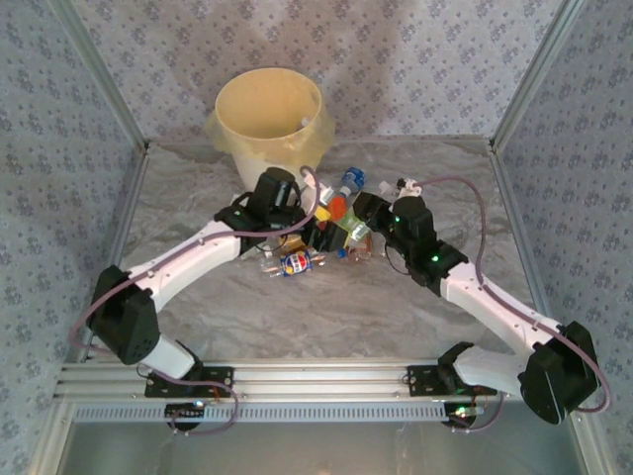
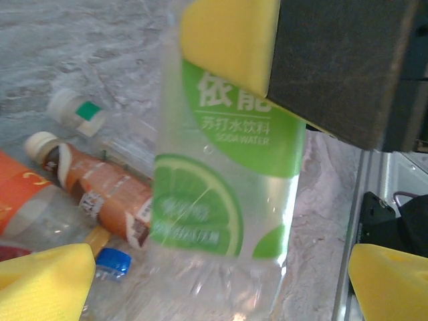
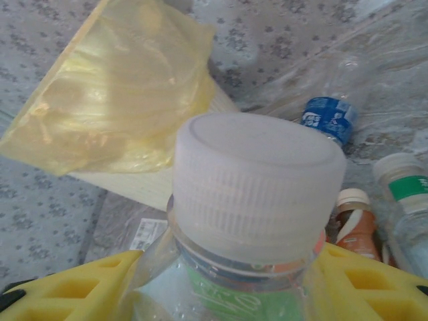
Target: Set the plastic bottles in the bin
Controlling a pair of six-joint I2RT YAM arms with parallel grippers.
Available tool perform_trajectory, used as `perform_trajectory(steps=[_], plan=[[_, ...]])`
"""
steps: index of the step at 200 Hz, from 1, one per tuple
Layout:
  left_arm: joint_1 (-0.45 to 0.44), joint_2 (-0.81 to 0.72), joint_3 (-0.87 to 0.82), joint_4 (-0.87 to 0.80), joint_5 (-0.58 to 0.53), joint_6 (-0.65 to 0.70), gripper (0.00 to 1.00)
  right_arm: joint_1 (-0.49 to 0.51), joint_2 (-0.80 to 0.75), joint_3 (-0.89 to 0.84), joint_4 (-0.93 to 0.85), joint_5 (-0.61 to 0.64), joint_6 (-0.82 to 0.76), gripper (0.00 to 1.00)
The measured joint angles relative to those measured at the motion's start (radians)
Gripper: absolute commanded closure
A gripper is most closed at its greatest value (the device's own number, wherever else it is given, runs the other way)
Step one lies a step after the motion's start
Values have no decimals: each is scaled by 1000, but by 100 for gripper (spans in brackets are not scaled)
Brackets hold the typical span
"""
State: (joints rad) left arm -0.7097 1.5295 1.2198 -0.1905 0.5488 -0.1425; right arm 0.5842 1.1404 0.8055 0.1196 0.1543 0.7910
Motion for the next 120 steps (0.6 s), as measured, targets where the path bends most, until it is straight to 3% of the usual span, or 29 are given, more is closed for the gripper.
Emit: perform_trajectory(steps=[50, 95, 120], plan=[[-19, 45, 13, 9, 6, 26, 8, 17, 0, 16, 21, -49, -7, 62], [-20, 45, 14, 54, 16, 36, 39, 17, 0, 18, 40, -89, -6, 60], [-26, 45, 14, 63, 12, 27, 44, 13, 0, 19, 42, -97, -6, 54]])
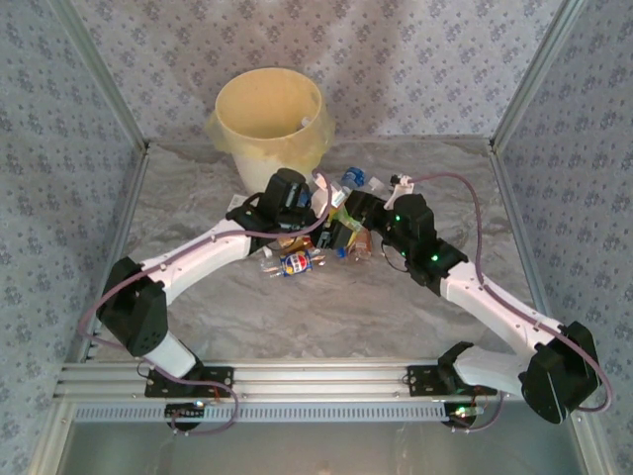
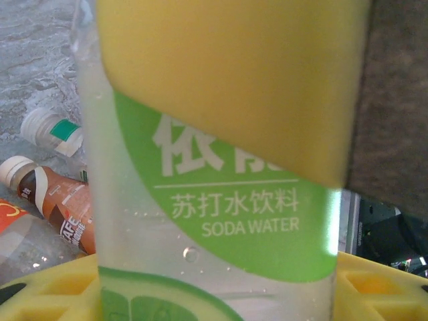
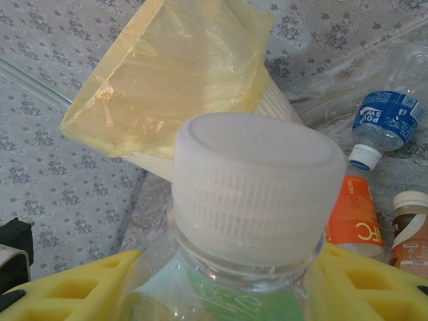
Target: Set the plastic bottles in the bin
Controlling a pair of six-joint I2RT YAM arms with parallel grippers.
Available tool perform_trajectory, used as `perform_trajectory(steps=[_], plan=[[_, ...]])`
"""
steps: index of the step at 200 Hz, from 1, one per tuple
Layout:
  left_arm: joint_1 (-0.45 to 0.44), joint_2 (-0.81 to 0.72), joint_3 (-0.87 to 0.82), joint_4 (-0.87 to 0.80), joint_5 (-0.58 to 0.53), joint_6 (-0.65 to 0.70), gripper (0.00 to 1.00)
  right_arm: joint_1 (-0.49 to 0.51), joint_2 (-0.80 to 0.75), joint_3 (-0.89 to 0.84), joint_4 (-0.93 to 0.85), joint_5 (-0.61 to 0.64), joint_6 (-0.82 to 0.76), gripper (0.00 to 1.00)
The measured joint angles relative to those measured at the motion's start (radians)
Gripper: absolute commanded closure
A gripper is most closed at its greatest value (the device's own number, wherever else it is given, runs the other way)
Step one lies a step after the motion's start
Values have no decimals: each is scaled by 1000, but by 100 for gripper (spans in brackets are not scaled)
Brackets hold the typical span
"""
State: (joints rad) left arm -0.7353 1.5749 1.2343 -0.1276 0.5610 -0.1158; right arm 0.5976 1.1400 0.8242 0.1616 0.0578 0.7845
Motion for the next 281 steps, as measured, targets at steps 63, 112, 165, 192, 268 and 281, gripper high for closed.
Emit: perform_trajectory(steps=[63, 112, 165, 192, 268, 281], plan=[[-7, 0, 0, 16, -40, 2, 53, -37, -29, 15, -42, -60, -2, 17], [10, 15, 23, -2, -124, 3, 55, -116, -168, 16, -118, -122, -22, 0], [34, 18, 28, -7, -202, -9, 55, -164, -334, -30, -189, -76, -94, 0], [69, 18, 41, -5, -260, -26, 53, -175, -375, -61, -212, -39, -114, 0], [154, 21, 262, 53, -526, -47, 53, -179, -375, -80, -270, 8, -124, 0], [164, 36, 339, 60, -553, -59, 52, -179, -372, -80, -271, 10, -124, 0]])
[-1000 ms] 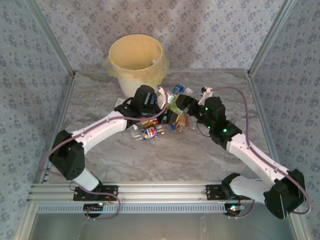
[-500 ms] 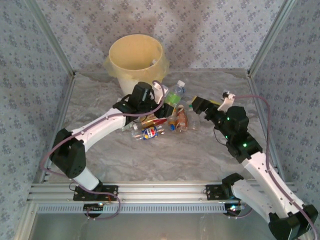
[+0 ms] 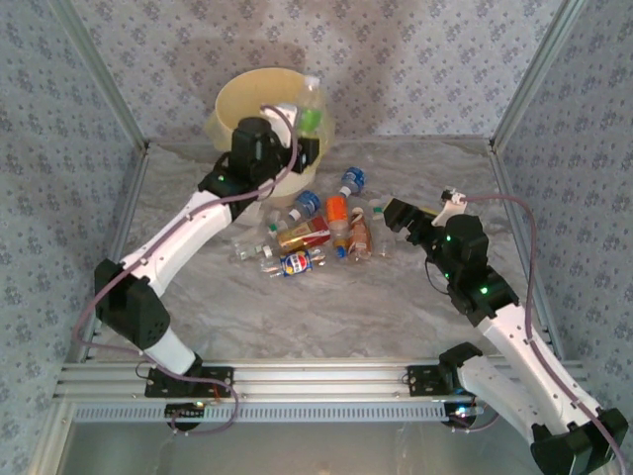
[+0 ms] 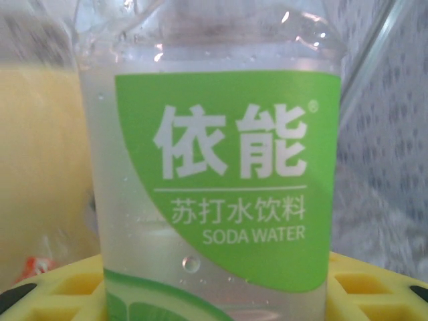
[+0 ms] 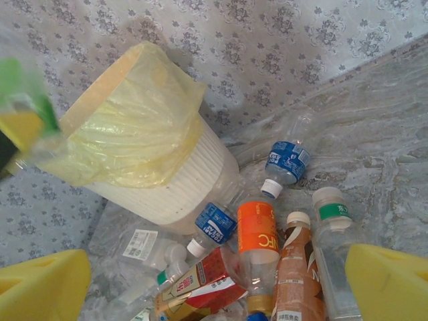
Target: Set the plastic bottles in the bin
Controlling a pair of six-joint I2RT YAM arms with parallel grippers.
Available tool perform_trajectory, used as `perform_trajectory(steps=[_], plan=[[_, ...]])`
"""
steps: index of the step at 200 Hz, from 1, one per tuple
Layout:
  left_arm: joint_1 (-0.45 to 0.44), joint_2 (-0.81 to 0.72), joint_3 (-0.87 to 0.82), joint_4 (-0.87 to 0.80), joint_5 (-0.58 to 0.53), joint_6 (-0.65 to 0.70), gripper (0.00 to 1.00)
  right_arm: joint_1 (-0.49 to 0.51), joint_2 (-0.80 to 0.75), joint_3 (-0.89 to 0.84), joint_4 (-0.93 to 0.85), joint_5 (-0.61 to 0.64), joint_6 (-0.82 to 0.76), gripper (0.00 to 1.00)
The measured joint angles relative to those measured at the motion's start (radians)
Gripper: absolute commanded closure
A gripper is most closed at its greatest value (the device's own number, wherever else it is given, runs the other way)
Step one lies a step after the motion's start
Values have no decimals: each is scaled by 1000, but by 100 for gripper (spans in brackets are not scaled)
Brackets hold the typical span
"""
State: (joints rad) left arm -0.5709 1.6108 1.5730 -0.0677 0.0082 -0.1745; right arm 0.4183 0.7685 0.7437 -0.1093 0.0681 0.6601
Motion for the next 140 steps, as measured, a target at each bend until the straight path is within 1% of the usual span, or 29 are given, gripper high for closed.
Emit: perform_trajectory(steps=[24, 46, 73, 91, 116, 140], plan=[[21, 49, 136, 18, -49, -35, 52, 0, 11, 0, -1, 0, 0, 0], [55, 130, 254, 14, -84, -80, 51, 0, 19, 0, -13, 0, 0, 0], [92, 267, 421, -47, -115, -122, 50, -1, 19, 0, -35, 0, 0, 0], [100, 344, 510, -102, -137, -140, 50, -2, 19, 0, -43, 0, 0, 0], [98, 424, 599, -181, -164, -169, 48, -2, 19, 0, -46, -1, 0, 0], [97, 455, 621, -233, -198, -198, 45, -2, 19, 2, -52, -1, 0, 0]])
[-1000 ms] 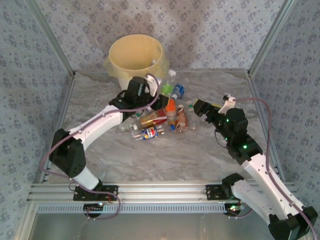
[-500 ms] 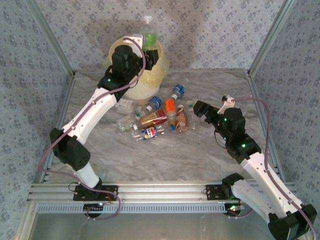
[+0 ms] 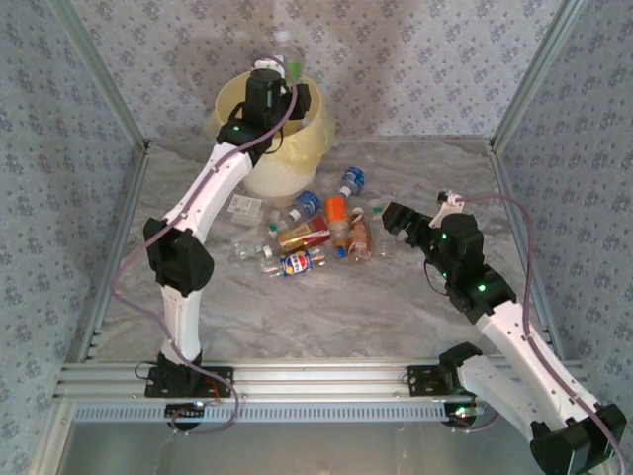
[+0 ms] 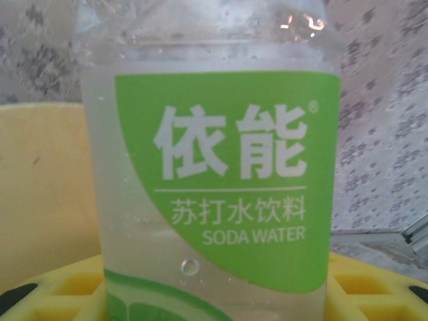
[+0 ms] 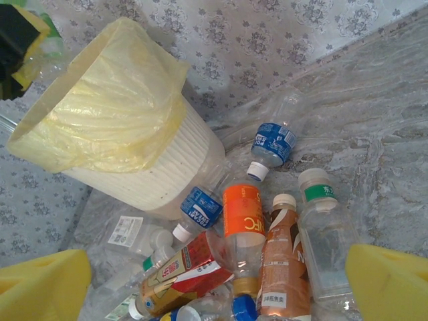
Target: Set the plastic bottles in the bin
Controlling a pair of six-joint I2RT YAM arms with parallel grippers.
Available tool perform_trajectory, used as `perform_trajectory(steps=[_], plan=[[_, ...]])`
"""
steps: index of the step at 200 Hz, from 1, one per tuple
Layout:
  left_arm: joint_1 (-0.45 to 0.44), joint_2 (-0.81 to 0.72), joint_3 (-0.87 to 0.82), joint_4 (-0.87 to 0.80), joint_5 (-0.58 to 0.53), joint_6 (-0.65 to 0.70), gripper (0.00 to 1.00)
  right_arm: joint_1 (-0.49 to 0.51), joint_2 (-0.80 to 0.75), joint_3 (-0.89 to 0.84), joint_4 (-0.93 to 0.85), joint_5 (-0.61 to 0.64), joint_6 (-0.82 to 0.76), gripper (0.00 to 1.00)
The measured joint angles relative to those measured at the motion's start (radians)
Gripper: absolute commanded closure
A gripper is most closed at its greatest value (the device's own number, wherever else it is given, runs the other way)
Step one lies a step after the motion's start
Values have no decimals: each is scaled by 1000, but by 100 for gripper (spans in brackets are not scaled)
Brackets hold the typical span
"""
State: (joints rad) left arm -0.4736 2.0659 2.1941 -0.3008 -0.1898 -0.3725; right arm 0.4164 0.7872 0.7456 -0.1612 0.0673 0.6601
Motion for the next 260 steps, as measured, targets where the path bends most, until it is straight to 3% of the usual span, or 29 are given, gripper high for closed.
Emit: perform_trajectory(steps=[24, 38, 57, 92, 143, 168, 206, 260], plan=[[0, 31, 29, -51, -41, -39, 40, 0, 0, 13, -22, 0, -7, 0], [3, 62, 79, -97, -54, -68, 32, 0, 0, 22, -31, 0, -22, 0], [4, 133, 219, -181, -64, -111, 19, 0, 0, 31, -43, 0, -32, 0], [8, 258, 497, -333, -57, -166, 3, 0, 0, 34, -61, 0, -48, 0], [6, 264, 542, -430, -31, -174, 2, 0, -8, 39, -90, 5, -53, 0], [-5, 193, 389, -401, -27, -151, 2, 0, -10, 39, -98, 8, -56, 0], [-33, -40, -30, -211, -3, -125, 2, 0, -10, 39, -98, 14, -60, 0], [-37, -357, -417, 26, 93, -58, 2, -2, -10, 37, -97, 20, -60, 0]])
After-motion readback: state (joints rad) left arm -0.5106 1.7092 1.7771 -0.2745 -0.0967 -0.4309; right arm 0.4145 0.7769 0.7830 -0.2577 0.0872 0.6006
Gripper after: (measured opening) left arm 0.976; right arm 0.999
